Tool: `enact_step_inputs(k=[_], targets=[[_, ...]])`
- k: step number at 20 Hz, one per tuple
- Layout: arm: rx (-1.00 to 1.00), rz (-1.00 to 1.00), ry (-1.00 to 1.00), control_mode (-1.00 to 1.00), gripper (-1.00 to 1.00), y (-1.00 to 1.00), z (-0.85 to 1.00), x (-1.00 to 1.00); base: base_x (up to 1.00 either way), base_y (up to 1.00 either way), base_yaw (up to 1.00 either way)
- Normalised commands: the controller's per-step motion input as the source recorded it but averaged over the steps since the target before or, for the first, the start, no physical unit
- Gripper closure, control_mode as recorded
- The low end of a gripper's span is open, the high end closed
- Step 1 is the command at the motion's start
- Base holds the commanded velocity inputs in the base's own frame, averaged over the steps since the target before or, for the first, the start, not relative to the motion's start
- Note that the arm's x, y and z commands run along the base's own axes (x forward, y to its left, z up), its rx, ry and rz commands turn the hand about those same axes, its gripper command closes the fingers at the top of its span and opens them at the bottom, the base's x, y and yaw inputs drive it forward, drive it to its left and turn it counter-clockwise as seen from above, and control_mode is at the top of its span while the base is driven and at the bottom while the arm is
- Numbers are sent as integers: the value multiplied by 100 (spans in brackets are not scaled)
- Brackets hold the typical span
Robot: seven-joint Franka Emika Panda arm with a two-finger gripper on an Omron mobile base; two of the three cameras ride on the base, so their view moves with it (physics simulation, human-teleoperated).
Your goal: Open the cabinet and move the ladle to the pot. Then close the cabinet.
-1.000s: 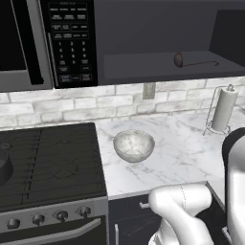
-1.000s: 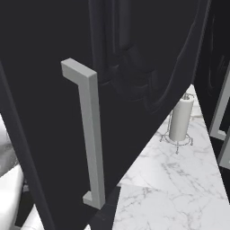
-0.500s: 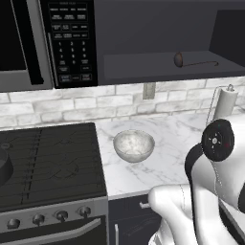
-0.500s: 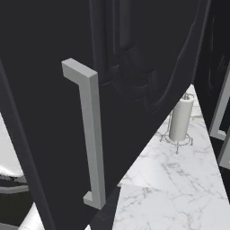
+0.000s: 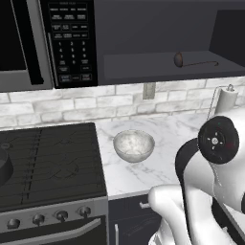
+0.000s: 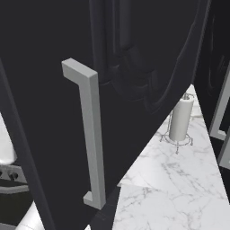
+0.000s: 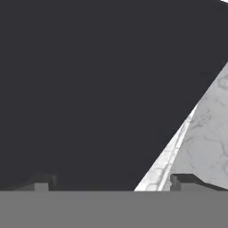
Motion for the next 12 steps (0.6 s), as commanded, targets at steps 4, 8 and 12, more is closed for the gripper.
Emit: enact_step_inputs(k=[4,8,12], targets=[[0,21,8,-100,-100,1,16,38,0,0,0],[1,24,5,-100,-100,0,9,40,0,0,0],[6,25,0,-100,-100,1,0,32,0,0,0]])
